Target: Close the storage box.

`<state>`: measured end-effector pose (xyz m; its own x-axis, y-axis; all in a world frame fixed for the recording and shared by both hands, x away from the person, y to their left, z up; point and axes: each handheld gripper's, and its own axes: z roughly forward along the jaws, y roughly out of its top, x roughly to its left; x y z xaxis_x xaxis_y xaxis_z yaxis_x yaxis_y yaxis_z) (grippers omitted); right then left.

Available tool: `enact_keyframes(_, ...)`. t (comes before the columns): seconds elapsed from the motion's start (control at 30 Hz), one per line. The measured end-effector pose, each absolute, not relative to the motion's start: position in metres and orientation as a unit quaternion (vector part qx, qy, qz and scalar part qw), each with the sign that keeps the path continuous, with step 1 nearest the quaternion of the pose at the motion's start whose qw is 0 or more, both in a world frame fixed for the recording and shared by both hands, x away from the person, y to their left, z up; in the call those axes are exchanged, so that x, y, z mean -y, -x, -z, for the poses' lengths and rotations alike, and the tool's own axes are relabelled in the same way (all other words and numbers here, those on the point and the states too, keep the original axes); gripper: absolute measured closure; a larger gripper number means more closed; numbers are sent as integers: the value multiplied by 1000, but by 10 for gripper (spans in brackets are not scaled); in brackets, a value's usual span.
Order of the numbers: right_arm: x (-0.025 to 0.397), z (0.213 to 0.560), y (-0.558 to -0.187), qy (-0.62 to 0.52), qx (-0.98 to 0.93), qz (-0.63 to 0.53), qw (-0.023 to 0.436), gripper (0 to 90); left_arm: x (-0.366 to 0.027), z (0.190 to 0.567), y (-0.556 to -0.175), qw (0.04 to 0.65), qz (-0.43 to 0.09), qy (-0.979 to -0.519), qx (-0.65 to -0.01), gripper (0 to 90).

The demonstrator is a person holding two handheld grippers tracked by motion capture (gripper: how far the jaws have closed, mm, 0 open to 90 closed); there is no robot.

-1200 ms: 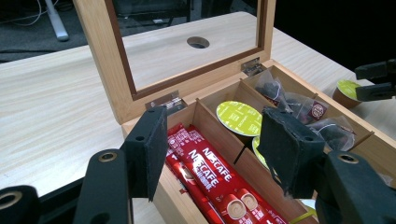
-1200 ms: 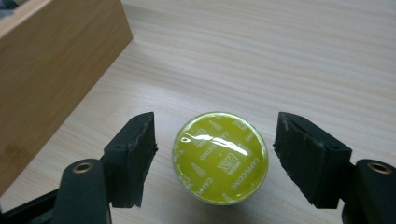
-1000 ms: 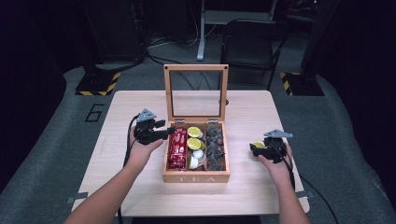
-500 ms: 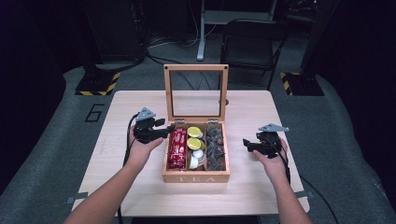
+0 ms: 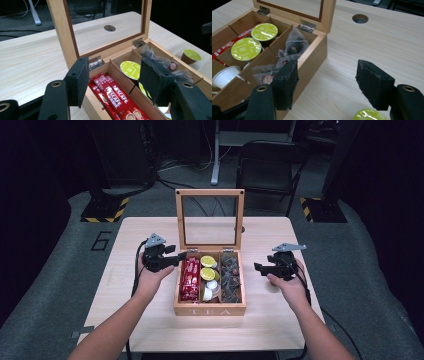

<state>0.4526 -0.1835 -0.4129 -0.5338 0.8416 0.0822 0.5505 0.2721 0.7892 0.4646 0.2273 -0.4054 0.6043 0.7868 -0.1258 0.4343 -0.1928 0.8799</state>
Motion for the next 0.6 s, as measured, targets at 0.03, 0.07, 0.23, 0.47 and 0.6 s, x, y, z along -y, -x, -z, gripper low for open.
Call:
enact_keyframes(0.03, 181, 411, -454, -444, -779, -404, 179, 335, -228, 405, -465, 488, -181, -751, -406, 411)
enact_keyframes(0.07, 179, 409, -455, -442, -781, -406, 175, 340, -228, 405, -465, 488, -181, -751, -406, 411)
enact_keyframes(0.23, 165, 396, -462, -431, -783, -413, 176, 357, -228, 403, -466, 489, -183, -751, -404, 410)
enact_keyframes(0.47, 148, 381, -478, -421, -786, -414, 185, 357, -230, 400, -467, 487, -183, -753, -404, 411)
enact_keyframes(0.6, 138, 375, -488, -424, -782, -418, 185, 357, -230, 399, -467, 488, -184, -752, -404, 411)
